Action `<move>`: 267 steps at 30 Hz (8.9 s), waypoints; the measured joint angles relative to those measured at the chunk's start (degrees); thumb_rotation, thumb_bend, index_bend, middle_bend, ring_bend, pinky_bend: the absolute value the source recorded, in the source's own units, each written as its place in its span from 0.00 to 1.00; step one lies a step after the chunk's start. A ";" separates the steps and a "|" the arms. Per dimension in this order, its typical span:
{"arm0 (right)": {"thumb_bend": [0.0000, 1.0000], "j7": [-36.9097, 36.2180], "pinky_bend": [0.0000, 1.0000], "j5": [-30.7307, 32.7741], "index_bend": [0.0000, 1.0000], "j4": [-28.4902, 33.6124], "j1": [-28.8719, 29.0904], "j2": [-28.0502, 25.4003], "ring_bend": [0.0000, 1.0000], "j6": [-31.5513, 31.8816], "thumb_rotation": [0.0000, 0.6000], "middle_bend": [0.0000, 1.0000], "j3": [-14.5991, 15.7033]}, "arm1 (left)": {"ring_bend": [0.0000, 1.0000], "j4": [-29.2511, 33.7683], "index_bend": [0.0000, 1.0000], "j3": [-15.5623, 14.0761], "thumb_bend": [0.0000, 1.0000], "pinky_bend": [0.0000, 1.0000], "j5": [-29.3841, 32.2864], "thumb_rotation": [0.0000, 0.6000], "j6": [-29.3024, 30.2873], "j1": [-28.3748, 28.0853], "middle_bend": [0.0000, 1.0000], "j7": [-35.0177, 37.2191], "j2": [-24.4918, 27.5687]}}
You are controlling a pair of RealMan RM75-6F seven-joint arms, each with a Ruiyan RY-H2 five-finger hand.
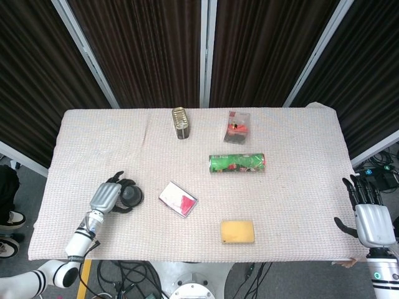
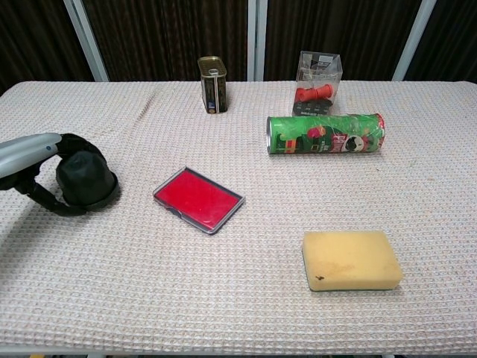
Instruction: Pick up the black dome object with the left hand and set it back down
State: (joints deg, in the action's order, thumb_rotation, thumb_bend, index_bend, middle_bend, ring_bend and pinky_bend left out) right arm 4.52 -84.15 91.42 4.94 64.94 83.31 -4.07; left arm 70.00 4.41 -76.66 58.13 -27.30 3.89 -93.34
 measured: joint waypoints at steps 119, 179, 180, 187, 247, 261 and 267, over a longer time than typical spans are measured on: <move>0.10 -5.03 0.00 0.53 0.00 -2.17 -0.61 -0.09 0.00 -1.01 1.00 0.00 0.50 | 0.26 7.38 0.50 8.49 0.30 0.23 8.22 1.00 -2.74 -12.24 0.57 -20.46 6.49; 0.10 -7.09 0.00 2.33 0.00 -4.80 -0.42 0.68 0.00 -2.48 1.00 0.00 0.01 | 0.26 -0.37 0.49 10.60 0.30 0.22 12.91 1.00 -4.63 -17.70 0.56 -17.59 2.33; 0.10 -7.10 0.00 2.48 0.00 -4.87 -0.44 0.67 0.00 -2.47 1.00 0.00 -0.07 | 0.26 -2.52 0.49 11.50 0.30 0.22 14.86 1.00 -5.30 -17.88 0.55 -17.65 2.40; 0.10 -6.83 0.00 2.27 0.00 -5.18 -0.19 1.17 0.00 -3.22 1.00 0.00 0.28 | 0.26 -1.42 0.49 11.77 0.30 0.22 15.62 1.00 -4.73 -17.53 0.56 -16.18 3.86; 0.10 -4.42 0.00 -3.19 0.00 -1.40 -1.80 -0.77 0.00 3.28 1.00 0.00 0.83 | 0.26 -0.51 0.48 4.31 0.29 0.21 14.68 1.00 -8.12 -14.82 0.55 -16.39 4.84; 0.10 -4.49 0.00 -2.43 0.00 -2.17 -1.31 -0.12 0.00 1.84 1.00 0.00 0.85 | 0.26 -0.71 0.47 3.37 0.28 0.21 10.42 1.00 -5.82 -11.62 0.55 -7.91 3.16; 0.10 -3.87 0.00 -2.12 0.00 -1.96 -1.16 -0.01 0.00 1.34 1.00 0.00 0.86 | 0.24 -6.12 0.46 3.17 0.26 0.21 8.81 1.00 -5.53 -11.16 0.54 -5.44 0.21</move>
State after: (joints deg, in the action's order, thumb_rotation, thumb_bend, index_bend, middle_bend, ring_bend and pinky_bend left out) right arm 0.65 -86.27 89.47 3.78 64.93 84.65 -3.20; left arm 63.88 7.58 -67.85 52.60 -38.46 -1.55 -93.13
